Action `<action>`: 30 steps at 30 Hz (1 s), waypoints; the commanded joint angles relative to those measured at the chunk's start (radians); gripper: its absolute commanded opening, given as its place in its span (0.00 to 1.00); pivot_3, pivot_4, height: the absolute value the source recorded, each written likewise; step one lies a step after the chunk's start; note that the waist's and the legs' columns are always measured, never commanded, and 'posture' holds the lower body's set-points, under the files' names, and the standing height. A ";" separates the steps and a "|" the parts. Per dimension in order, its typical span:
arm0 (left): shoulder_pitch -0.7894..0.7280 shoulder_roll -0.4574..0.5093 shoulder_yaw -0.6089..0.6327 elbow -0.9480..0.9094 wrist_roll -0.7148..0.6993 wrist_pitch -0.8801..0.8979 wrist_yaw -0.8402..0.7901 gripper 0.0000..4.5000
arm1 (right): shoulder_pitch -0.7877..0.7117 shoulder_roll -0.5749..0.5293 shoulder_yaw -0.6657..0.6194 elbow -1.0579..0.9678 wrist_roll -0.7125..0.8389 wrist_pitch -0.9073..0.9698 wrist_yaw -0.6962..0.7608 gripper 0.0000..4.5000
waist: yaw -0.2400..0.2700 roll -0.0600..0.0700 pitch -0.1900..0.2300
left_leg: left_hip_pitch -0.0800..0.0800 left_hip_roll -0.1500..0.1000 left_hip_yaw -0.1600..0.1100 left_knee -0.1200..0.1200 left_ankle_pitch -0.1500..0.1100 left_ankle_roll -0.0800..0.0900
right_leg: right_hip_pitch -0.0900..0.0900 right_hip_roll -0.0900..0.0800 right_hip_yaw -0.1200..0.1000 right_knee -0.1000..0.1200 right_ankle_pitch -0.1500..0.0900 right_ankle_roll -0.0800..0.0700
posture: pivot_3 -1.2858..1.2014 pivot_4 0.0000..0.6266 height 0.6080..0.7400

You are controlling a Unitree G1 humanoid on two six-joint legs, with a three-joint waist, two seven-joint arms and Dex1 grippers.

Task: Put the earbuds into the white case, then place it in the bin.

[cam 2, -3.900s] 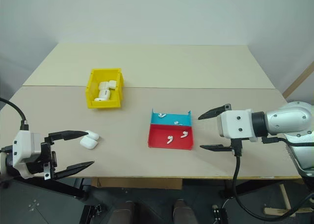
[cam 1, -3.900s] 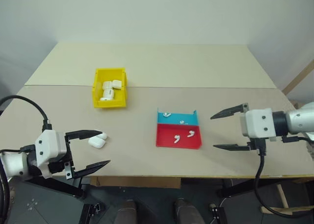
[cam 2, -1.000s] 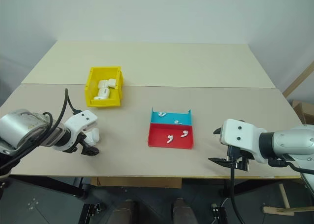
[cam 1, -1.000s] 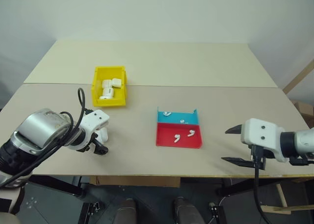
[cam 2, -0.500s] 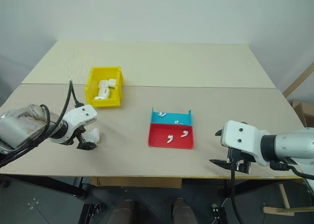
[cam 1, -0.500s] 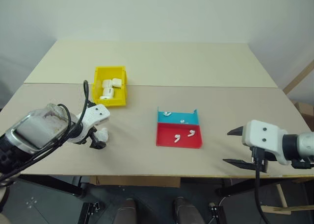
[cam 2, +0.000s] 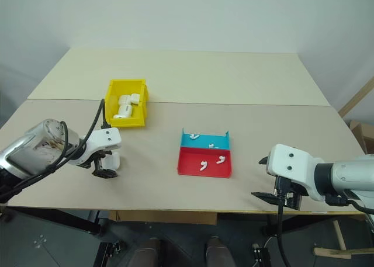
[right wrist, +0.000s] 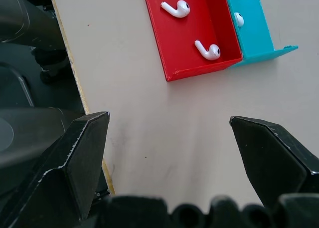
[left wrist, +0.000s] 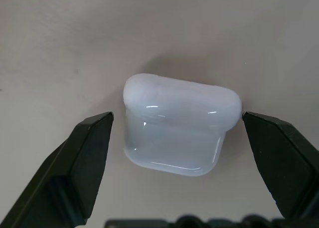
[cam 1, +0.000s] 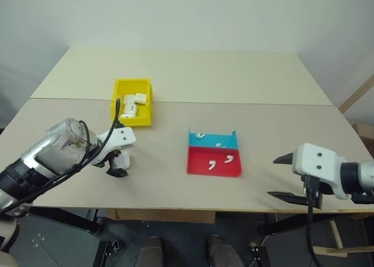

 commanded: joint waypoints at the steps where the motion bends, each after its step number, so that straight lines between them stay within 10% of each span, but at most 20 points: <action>1: -0.008 -0.005 0.003 0.016 0.056 -0.024 -0.049 1.00 | -0.001 -0.010 -0.044 -0.016 0.006 0.007 0.000 1.00 | 0.000 0.000 0.000 | 0.000 0.000 0.000 0.000 0.000 0.000 | 0.000 0.000 0.000 0.000 0.000 0.000 | 0.52 0.24 1.00; 11: 0.005 -0.042 0.016 0.082 0.145 -0.065 -0.123 1.00 | 0.006 -0.006 -0.034 -0.015 -0.001 0.004 -0.014 1.00 | -0.002 0.001 -0.001 | 0.001 0.000 0.000 0.000 0.000 0.000 | 0.000 0.000 0.000 0.001 0.000 0.000 | 0.52 0.24 1.00; 18: 0.036 -0.051 0.031 0.070 0.178 -0.098 -0.158 0.63 | 0.004 -0.009 -0.028 -0.009 -0.007 0.000 -0.022 1.00 | -0.001 0.002 -0.002 | 0.002 0.000 0.000 0.000 0.000 0.000 | 0.001 0.000 0.000 0.001 0.000 0.000 | 0.52 0.24 1.00; 30: 0.106 -0.042 0.266 -0.050 0.097 -0.040 -0.143 0.63 | -0.043 -0.006 -0.006 0.042 -0.047 -0.088 -0.039 1.00 | 0.000 0.002 -0.003 | 0.001 0.000 0.000 0.001 0.000 0.000 | 0.000 0.000 0.000 0.001 0.000 0.000 | 0.52 0.24 1.00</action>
